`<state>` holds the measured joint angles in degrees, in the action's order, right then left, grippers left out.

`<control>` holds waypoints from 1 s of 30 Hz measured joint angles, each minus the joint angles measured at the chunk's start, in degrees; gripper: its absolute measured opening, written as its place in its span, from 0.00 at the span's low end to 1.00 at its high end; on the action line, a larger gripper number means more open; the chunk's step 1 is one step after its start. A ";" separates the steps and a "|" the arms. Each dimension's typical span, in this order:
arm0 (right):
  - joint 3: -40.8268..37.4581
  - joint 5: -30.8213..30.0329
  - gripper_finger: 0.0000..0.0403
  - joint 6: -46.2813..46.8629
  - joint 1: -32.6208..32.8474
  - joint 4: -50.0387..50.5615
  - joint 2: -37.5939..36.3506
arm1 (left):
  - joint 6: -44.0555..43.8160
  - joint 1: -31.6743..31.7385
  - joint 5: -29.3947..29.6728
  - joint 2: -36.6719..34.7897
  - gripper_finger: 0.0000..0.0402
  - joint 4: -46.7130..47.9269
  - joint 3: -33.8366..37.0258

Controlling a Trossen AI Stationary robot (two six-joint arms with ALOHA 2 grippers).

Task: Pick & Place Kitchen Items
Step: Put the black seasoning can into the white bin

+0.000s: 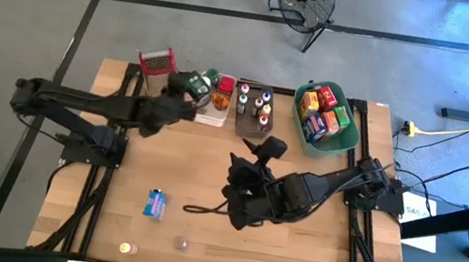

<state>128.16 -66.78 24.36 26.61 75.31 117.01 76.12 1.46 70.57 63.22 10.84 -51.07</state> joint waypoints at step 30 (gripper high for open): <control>-0.79 0.22 0.59 8.86 2.74 8.04 -0.04 | 10.99 11.91 -4.08 33.02 0.36 -14.64 -0.02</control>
<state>127.37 -66.56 33.22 29.36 83.35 116.97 87.12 13.37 66.48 96.24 -3.80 -51.09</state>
